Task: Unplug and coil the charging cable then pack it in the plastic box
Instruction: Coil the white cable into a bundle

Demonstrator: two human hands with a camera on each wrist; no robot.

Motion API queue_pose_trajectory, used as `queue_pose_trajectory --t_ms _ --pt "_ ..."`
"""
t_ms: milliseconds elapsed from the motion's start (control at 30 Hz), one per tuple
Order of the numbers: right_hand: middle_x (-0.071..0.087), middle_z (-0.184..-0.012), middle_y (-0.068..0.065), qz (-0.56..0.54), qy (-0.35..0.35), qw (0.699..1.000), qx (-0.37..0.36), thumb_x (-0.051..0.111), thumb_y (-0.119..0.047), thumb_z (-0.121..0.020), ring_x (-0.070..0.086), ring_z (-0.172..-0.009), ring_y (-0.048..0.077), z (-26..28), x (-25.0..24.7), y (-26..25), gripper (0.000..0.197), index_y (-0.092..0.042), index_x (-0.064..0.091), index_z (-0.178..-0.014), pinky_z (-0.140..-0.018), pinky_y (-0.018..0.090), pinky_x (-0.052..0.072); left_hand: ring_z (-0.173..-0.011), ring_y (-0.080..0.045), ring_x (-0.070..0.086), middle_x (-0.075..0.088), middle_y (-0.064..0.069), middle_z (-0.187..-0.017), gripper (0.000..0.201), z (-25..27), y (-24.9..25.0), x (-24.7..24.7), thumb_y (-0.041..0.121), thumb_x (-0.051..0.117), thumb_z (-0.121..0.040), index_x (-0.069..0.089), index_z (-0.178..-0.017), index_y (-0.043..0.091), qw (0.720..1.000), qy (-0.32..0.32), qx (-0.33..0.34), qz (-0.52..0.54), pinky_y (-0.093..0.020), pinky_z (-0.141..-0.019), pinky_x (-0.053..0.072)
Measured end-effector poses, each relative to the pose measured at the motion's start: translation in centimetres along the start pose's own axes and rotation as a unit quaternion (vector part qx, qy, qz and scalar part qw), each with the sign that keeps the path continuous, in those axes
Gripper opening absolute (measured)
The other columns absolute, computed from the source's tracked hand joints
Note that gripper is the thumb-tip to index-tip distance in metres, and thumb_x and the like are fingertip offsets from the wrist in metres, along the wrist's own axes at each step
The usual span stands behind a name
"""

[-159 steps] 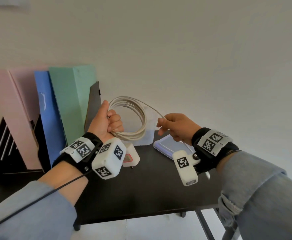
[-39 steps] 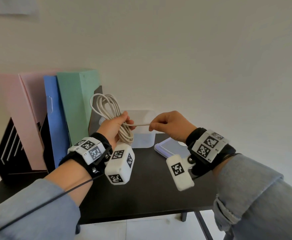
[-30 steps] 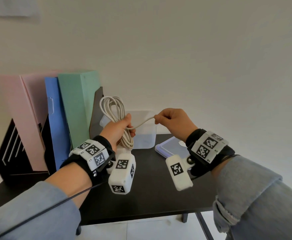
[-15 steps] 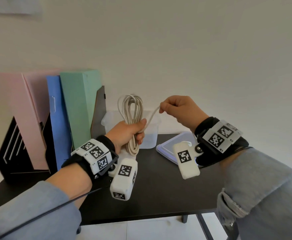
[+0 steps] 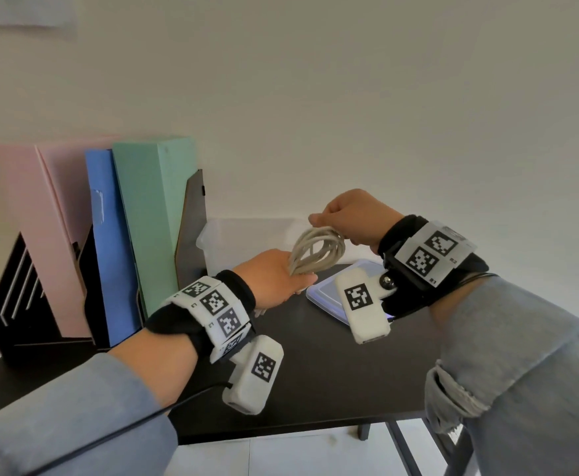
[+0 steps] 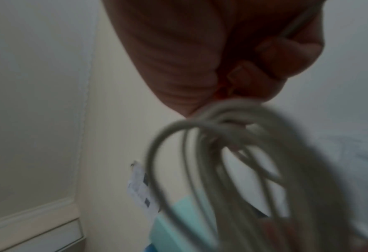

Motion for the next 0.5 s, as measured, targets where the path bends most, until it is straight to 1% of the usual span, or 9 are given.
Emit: queue_pose_trajectory --t_ms 67,100,200,233,300,333,367,433,500 --pt "0.044 -0.058 0.004 0.048 -0.016 0.998 -0.035 0.057 -0.027 -0.09 0.035 -0.048 0.012 0.4 -0.1 -0.9 0.031 -0.004 0.066 -0.072 -0.047 0.018 0.032 -0.061 -0.012 0.047 0.049 0.004 -0.065 0.034 -0.1 0.0 0.1 0.04 0.043 -0.094 0.044 -0.064 0.024 0.998 -0.017 -0.011 -0.058 -0.03 -0.074 0.042" --pt "0.047 -0.058 0.002 0.07 -0.018 0.996 -0.053 0.056 -0.027 -0.09 0.038 -0.049 0.011 0.7 -0.1 -1.4 0.03 -0.005 0.069 -0.075 -0.049 0.019 0.033 -0.065 -0.012 0.049 0.051 0.004 -0.069 0.032 -0.3 -0.1 0.2 0.041 0.042 -0.094 0.046 -0.068 0.024 0.997 -0.022 -0.015 -0.079 -0.03 -0.076 0.043" --pt "0.053 -0.06 -0.006 0.162 0.011 0.98 -0.111 0.058 -0.03 -0.087 0.048 -0.057 0.009 1.7 0.7 -2.7 0.024 -0.012 0.069 -0.075 -0.053 0.023 0.036 -0.085 -0.021 0.058 0.06 -0.001 -0.087 0.034 -0.6 -0.7 0.6 0.046 0.041 -0.093 0.057 -0.095 0.016 0.994 -0.013 -0.04 -0.103 -0.037 -0.085 0.047" --pt "0.056 -0.066 -0.006 0.198 0.02 0.971 -0.129 0.057 -0.031 -0.088 0.051 -0.063 0.011 2.0 1.3 -3.0 0.024 -0.013 0.069 -0.079 -0.055 0.024 0.038 -0.084 -0.023 0.058 0.058 -0.002 -0.083 0.036 -0.7 -0.9 0.6 0.045 0.042 -0.093 0.057 -0.1 0.013 0.994 -0.005 -0.051 -0.097 -0.035 -0.083 0.047" --pt "0.065 -0.082 -0.001 0.254 0.033 0.952 -0.168 0.05 -0.031 -0.092 0.058 -0.077 0.017 2.6 2.8 -3.1 0.026 -0.013 0.069 -0.089 -0.064 0.027 0.046 -0.073 -0.028 0.056 0.055 -0.007 -0.071 0.032 -0.9 -1.1 0.6 0.035 0.044 -0.093 0.058 -0.091 0.007 0.997 0.003 -0.056 -0.055 -0.032 -0.073 0.044" --pt "0.067 -0.09 0.001 0.261 0.04 0.946 -0.189 0.047 -0.029 -0.094 0.06 -0.082 0.019 2.8 3.5 -3.0 0.027 -0.013 0.069 -0.093 -0.069 0.03 0.048 -0.066 -0.029 0.055 0.055 -0.01 -0.065 0.029 -0.9 -1.3 0.5 0.026 0.045 -0.092 0.057 -0.08 0.003 0.998 0.013 -0.059 -0.015 -0.029 -0.066 0.043" --pt "0.068 -0.093 0.002 0.252 0.048 0.944 -0.207 0.046 -0.026 -0.094 0.06 -0.083 0.02 3.0 4.0 -2.7 0.027 -0.014 0.069 -0.094 -0.071 0.031 0.049 -0.057 -0.025 0.052 0.053 -0.007 -0.056 0.027 -0.8 -1.3 0.4 0.016 0.045 -0.09 0.052 -0.067 0.005 0.997 0.026 -0.069 0.034 -0.024 -0.057 0.043" --pt "0.066 -0.086 0.001 0.211 0.059 0.947 -0.236 0.047 -0.024 -0.093 0.055 -0.077 0.017 3.3 4.8 -2.1 0.025 -0.014 0.07 -0.09 -0.067 0.029 0.044 -0.046 -0.016 0.044 0.046 0.004 -0.037 0.036 -0.5 -1.5 0.2 -0.001 0.042 -0.086 0.042 -0.052 0.01 0.983 0.05 -0.101 0.143 -0.014 -0.042 0.039" --pt "0.067 -0.08 0.0 0.171 0.055 0.953 -0.243 0.051 -0.025 -0.091 0.053 -0.072 0.014 3.5 5.5 -1.3 0.023 -0.014 0.071 -0.086 -0.067 0.03 0.045 -0.04 -0.011 0.042 0.042 0.007 -0.03 0.039 -0.5 -2.2 0.0 -0.007 0.037 -0.087 0.043 -0.052 0.009 0.957 0.055 -0.117 0.259 -0.013 -0.037 0.038"
Point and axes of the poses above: each hand's wrist, its own z-axis away from the middle knuckle, its own x-axis out of the palm, y = z × x, the point moved 1 cm from there along -z, towards the middle knuckle
